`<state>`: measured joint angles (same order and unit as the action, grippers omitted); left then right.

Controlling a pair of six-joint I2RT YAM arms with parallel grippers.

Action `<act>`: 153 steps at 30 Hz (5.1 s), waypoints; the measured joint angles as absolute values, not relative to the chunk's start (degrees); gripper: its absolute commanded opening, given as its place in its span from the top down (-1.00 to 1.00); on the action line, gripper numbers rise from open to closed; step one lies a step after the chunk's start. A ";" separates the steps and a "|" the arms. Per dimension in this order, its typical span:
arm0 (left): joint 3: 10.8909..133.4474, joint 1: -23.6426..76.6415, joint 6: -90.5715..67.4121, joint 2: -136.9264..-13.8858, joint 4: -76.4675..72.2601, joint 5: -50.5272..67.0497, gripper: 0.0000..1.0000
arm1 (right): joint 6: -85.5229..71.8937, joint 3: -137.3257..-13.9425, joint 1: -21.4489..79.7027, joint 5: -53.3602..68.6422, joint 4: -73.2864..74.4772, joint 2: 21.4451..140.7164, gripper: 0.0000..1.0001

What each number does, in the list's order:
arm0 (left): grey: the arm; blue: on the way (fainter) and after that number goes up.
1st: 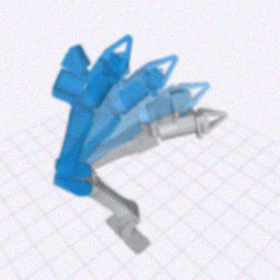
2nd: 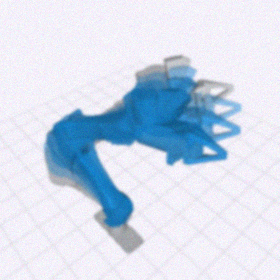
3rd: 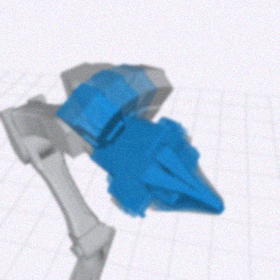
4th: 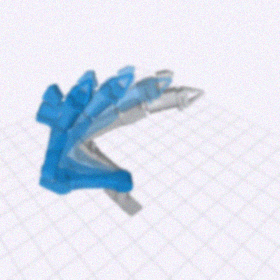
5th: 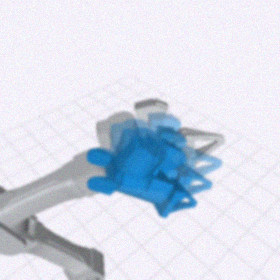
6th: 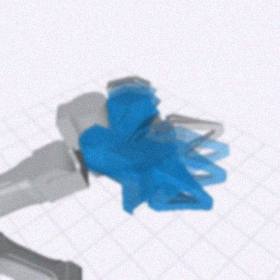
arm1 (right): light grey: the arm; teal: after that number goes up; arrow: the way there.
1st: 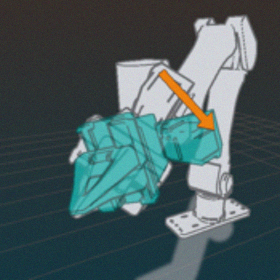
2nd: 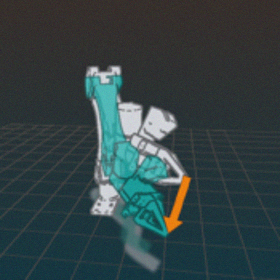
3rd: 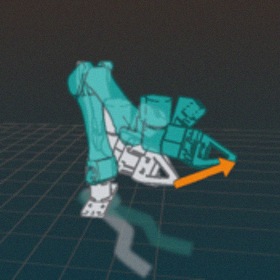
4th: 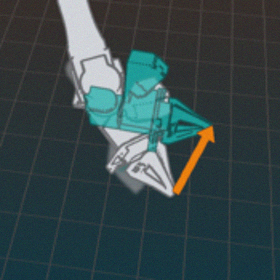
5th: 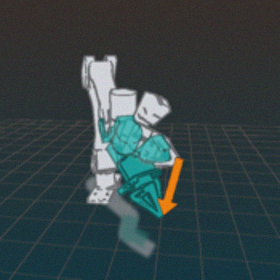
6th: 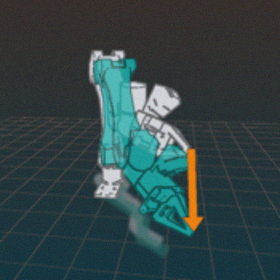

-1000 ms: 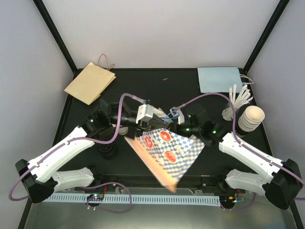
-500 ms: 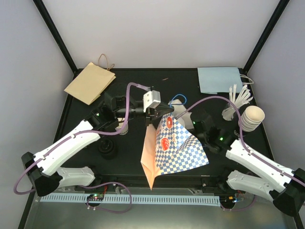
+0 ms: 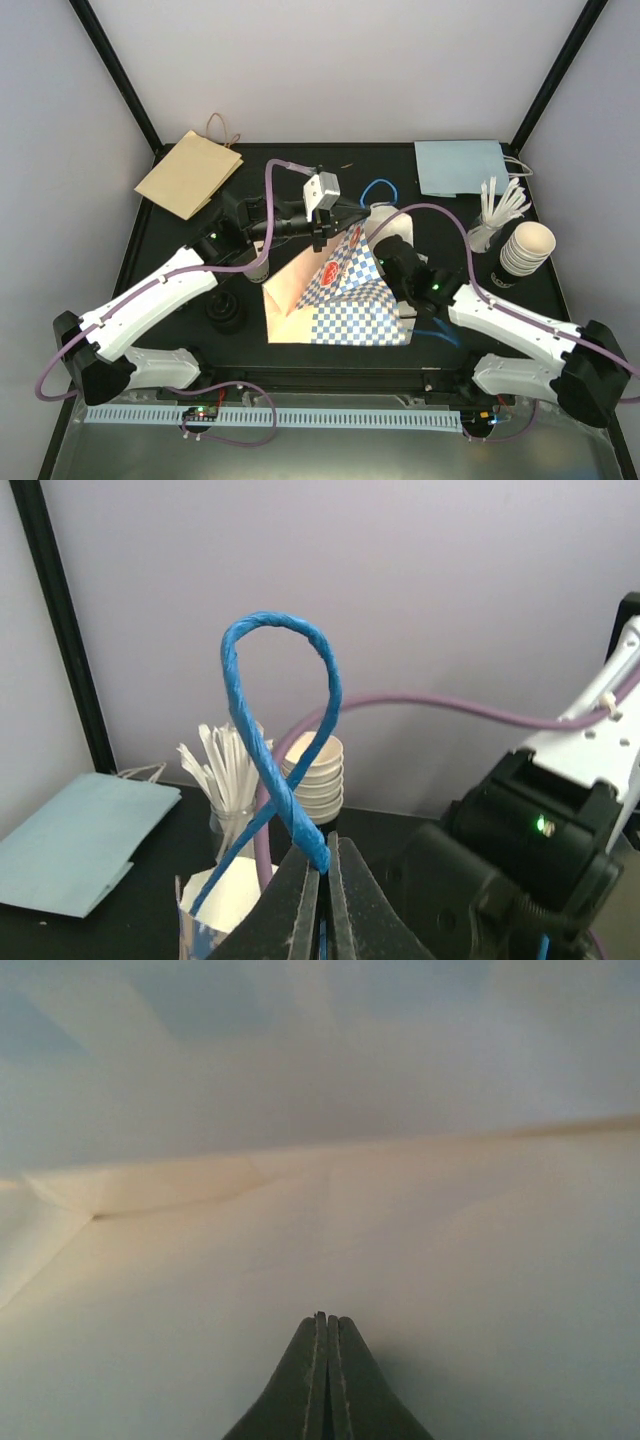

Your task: Pack the takeout coffee

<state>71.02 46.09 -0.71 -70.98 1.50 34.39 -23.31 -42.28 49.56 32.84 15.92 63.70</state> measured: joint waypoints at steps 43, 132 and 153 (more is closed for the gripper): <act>57.82 36.29 -13.17 -65.10 0.01 19.53 0.94 | -23.79 -72.88 48.71 -19.42 64.97 88.84 0.92; 34.30 38.89 -33.32 -57.32 22.52 13.87 -0.26 | -56.80 -66.89 45.87 -1.56 44.69 96.07 0.90; 32.49 50.39 -41.63 -62.00 11.03 21.19 -0.24 | -57.71 -58.35 44.05 0.19 40.34 89.95 0.46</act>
<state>32.49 50.39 -41.63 -62.00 11.03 21.19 -57.71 -58.35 44.05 0.19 40.34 89.95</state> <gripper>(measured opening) 0.619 0.114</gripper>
